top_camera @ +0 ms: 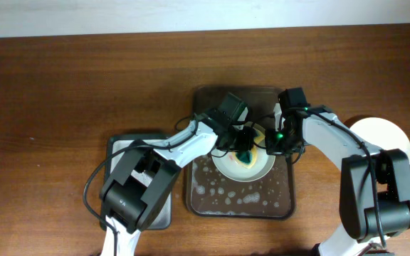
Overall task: Clean dirty plates on tray and stack at the side
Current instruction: 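Scrub the last plate with the sponge while right gripper holds it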
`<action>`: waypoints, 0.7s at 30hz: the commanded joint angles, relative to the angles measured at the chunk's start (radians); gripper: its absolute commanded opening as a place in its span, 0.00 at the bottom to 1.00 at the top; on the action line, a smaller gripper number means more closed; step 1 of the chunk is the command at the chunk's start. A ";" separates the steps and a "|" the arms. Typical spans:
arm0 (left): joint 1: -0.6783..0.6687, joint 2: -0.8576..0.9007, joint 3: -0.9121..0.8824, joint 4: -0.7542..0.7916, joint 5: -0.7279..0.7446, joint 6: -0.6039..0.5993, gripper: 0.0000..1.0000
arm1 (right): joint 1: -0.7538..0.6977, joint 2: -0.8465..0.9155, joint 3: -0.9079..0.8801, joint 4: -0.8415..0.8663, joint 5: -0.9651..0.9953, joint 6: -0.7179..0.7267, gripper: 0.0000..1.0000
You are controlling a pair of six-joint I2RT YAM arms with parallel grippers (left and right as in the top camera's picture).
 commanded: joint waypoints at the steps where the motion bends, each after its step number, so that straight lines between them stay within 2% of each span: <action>1: 0.017 0.076 -0.002 -0.129 -0.187 -0.017 0.00 | 0.007 0.048 -0.020 -0.024 0.022 0.000 0.04; 2: 0.035 0.075 0.007 -0.228 -0.319 -0.016 0.00 | 0.007 0.048 -0.020 -0.024 0.022 0.000 0.04; 6: 0.074 0.075 0.092 -0.506 -0.636 -0.017 0.00 | 0.007 0.048 -0.020 -0.028 0.029 0.000 0.04; 8: 0.074 0.075 0.162 -0.599 -0.715 -0.016 0.00 | 0.007 0.048 -0.020 -0.031 0.034 0.000 0.04; 10: 0.072 0.075 0.214 -0.639 -0.725 -0.017 0.00 | 0.007 0.048 -0.020 -0.031 0.037 0.000 0.04; 12: 0.072 0.075 0.222 -0.608 -0.638 -0.017 0.00 | 0.007 0.048 -0.020 -0.035 0.037 0.000 0.04; 15: 0.071 0.077 0.206 -0.478 -0.323 -0.017 0.00 | 0.007 0.048 -0.020 -0.035 0.037 -0.005 0.04; 18: 0.036 0.077 0.198 -0.343 -0.074 -0.018 0.00 | 0.007 0.048 -0.020 -0.039 0.037 -0.027 0.04; 21: -0.029 0.077 0.198 -0.281 -0.034 -0.056 0.00 | 0.007 0.048 -0.020 -0.039 0.037 -0.027 0.04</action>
